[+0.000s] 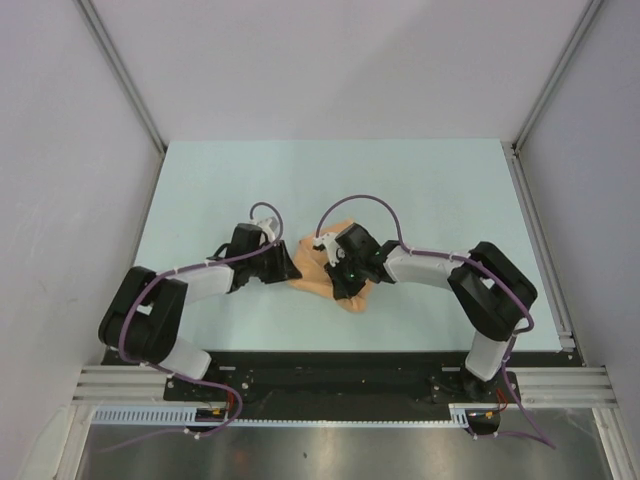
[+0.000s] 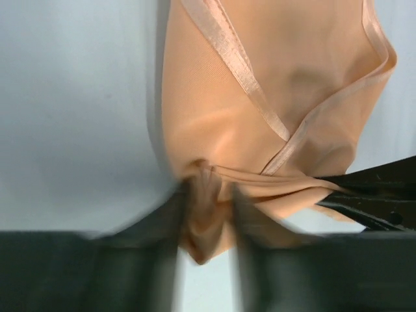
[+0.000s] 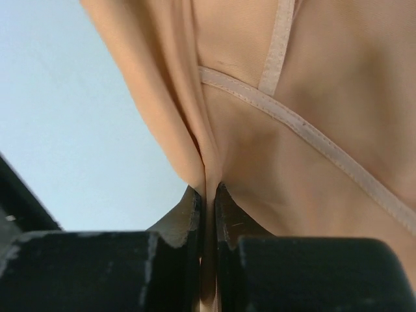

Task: Fold the napkin, place the utensils inside, and roll it up
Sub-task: Roll the napkin with the utensil

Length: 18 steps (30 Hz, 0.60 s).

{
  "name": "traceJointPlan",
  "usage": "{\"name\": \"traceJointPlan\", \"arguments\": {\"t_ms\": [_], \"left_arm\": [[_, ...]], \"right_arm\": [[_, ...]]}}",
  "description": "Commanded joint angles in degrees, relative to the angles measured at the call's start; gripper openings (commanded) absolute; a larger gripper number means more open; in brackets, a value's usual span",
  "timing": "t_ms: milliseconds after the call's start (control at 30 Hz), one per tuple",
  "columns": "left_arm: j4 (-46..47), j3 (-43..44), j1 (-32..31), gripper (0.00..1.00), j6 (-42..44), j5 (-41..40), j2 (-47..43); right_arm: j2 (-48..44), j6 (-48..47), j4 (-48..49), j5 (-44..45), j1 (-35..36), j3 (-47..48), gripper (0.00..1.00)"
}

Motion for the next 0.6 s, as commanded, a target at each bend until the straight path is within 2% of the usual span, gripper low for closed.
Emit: {"name": "traceJointPlan", "arguments": {"t_ms": [0, 67, 167, 400, 567], "left_arm": [[-0.90, 2.63, 1.88, 0.56, 0.22, -2.26, -5.96], [-1.87, 2.72, 2.32, 0.67, 1.01, -4.45, -8.59], [-2.40, 1.23, 2.23, 0.71, 1.36, -6.31, -11.23], [-2.32, -7.02, 2.23, 0.74, 0.84, -7.81, -18.44], [-0.39, -9.32, 2.23, 0.76, -0.22, -5.62, -18.19]], "right_arm": [[6.89, 4.44, -6.76, -16.84, -0.41, 0.14, 0.01], [8.56, 5.06, -7.03, -20.62, -1.12, 1.02, 0.00], [10.06, 5.94, -6.59, -25.81, -2.44, 1.72, 0.00], [15.33, 7.43, -2.81, -35.83, -5.78, 1.90, 0.00], [18.93, 7.61, -1.49, -40.32, -7.27, 2.95, 0.00]]}}
